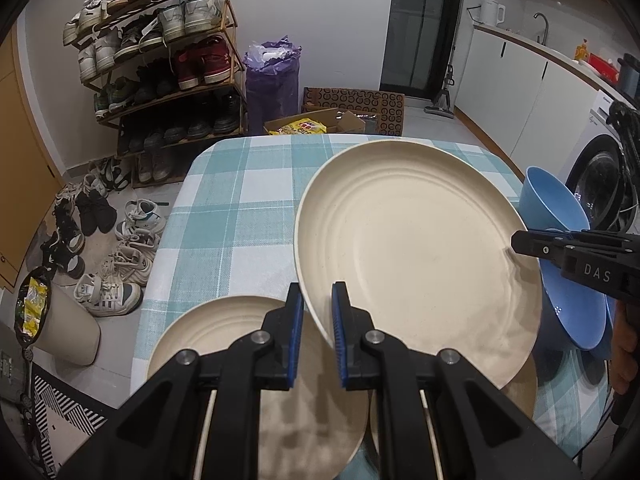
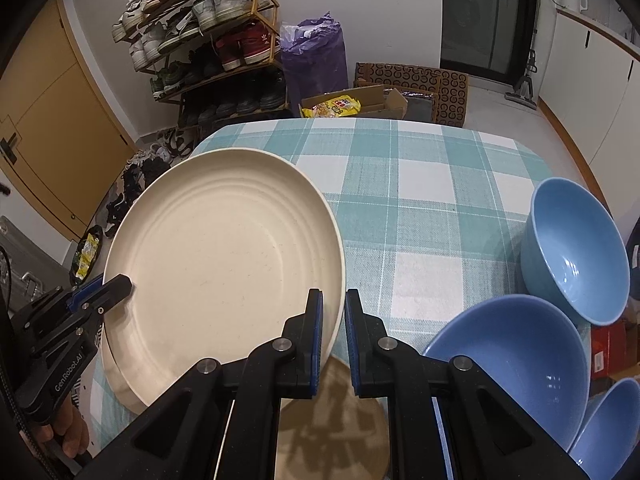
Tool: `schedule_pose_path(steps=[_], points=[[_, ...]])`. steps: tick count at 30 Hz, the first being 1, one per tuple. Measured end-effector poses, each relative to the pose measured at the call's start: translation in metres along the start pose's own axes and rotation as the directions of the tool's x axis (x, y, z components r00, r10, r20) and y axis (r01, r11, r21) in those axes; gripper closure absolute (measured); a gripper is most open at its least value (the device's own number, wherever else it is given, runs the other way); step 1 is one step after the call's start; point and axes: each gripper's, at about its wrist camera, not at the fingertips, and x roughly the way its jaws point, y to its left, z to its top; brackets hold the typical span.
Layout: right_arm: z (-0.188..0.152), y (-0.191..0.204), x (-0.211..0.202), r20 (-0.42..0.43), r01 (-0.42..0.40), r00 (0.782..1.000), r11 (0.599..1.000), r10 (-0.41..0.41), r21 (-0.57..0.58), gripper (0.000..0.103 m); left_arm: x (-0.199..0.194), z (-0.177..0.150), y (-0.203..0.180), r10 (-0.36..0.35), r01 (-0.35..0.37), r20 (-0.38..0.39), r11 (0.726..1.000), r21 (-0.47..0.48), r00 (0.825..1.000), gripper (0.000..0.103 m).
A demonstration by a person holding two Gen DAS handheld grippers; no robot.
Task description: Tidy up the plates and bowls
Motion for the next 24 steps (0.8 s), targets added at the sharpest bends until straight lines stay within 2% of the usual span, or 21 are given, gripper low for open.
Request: schedule_pose_path(steps=[24], points=[[-0.055, -0.010, -0.028, 0.026, -0.011, 1.000, 1.000, 0.011, 0.018, 0.092, -0.013, -0.038, -0.018, -0.035, 0.036, -0.016, 0.999, 0.040, 0.999, 0.091]])
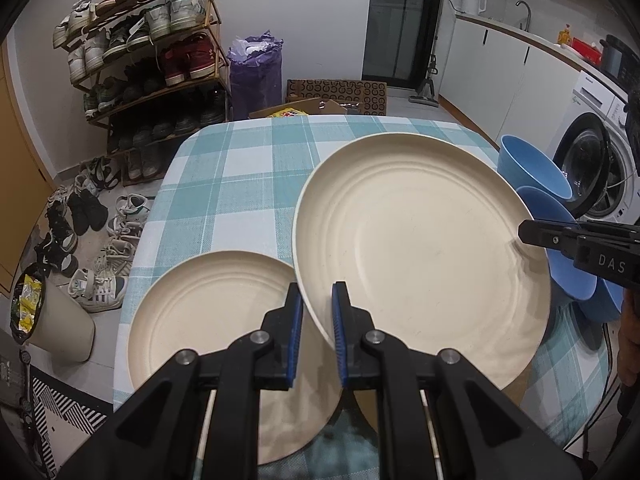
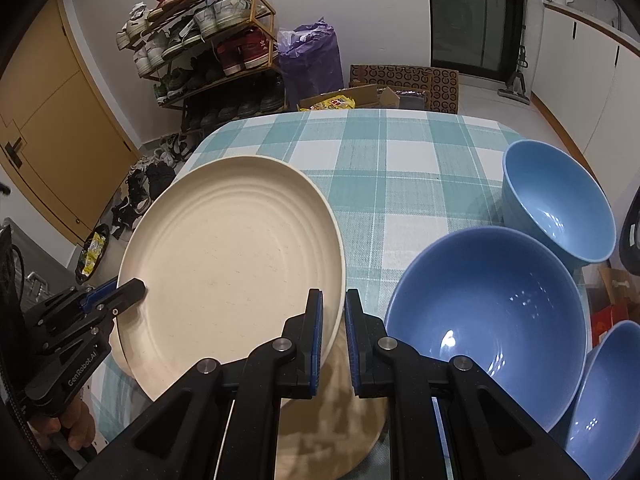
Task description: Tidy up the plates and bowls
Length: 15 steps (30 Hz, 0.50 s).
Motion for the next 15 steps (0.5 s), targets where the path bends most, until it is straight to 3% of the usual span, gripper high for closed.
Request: schedule_pose_path(steps=[15], points=[[-0.037, -0.007, 0.003, -0.012, 0.030, 0.999, 1.000, -0.030, 0.005, 0.092, 0.000, -0.022, -0.009, -0.012, 0.012, -0.002, 0.999, 0.036, 1.000, 0.091]])
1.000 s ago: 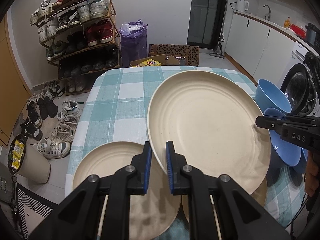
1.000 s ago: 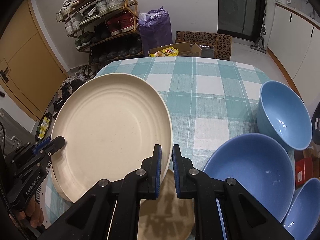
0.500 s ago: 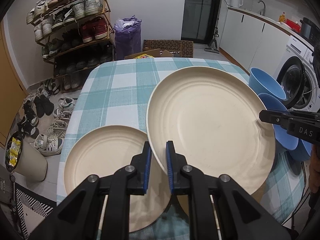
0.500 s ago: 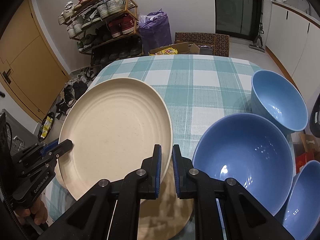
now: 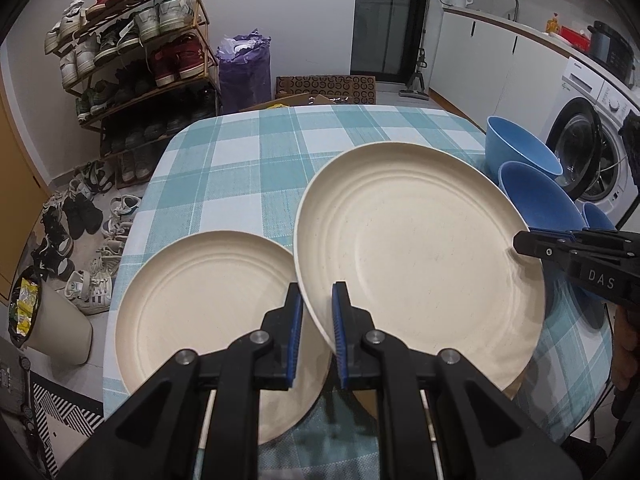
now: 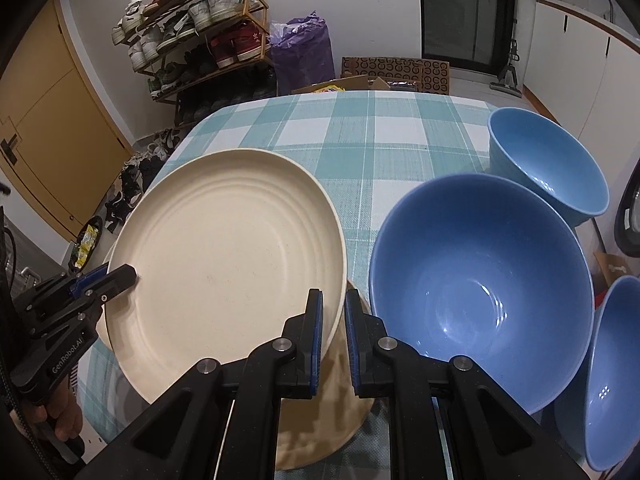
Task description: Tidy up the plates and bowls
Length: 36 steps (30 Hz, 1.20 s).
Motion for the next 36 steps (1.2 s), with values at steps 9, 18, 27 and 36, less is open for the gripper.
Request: schedule_pose_path(steps=[9, 18, 27, 36], points=[[-0.016, 0.000, -0.002, -0.001, 0.010, 1.000, 1.000, -0.010, -0.006, 0.092, 0.005, -0.011, -0.005, 0.005, -0.005, -0.015, 1.000, 0.009, 1.000, 0.091], [-0.032, -0.002, 0.003, -0.005, 0.041, 0.999, 0.999, -0.041, -0.017, 0.092, 0.013, -0.025, -0.013, 0.007, -0.006, -0.041, 1.000, 0.022, 0.999, 0.091], [-0.047, -0.004, 0.005, 0.000, 0.073, 0.997, 0.997, -0.073, -0.027, 0.092, 0.016, -0.034, -0.020, 0.009, -0.007, -0.042, 0.999, 0.046, 0.999, 0.090], [-0.059, -0.002, 0.008, 0.005, 0.110, 0.994, 0.993, -0.110, -0.043, 0.092, 0.017, -0.039, -0.028, 0.030, -0.027, -0.036, 0.996, 0.081, 0.999, 0.089]])
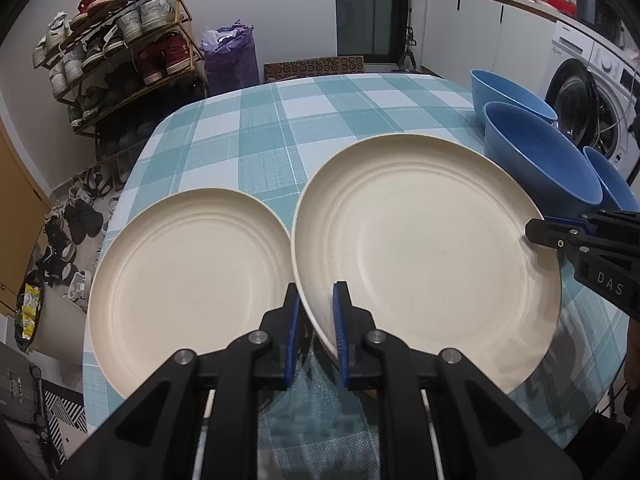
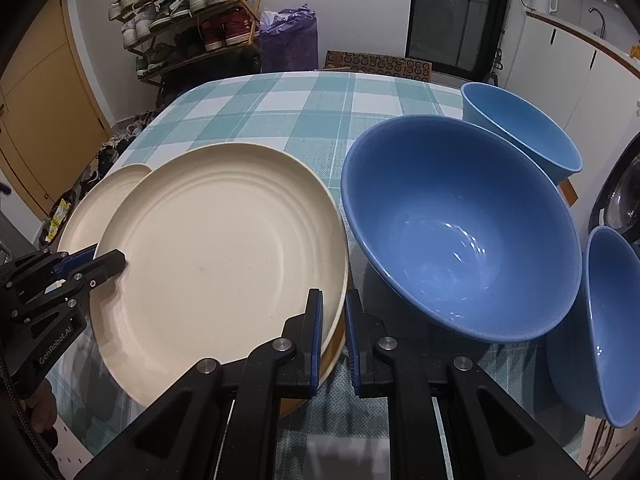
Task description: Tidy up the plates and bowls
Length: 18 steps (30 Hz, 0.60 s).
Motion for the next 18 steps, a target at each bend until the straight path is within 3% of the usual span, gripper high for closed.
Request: schedule_pose_path(steps=[18], points=[[-0.015, 0.004, 0.014, -0.026, 0.041, 0.999, 0.998, -0.042, -0.038, 0.092, 0.011, -0.008, -0.013, 0.044, -0.043, -0.020, 0.997, 0.064, 0.999, 0.088]])
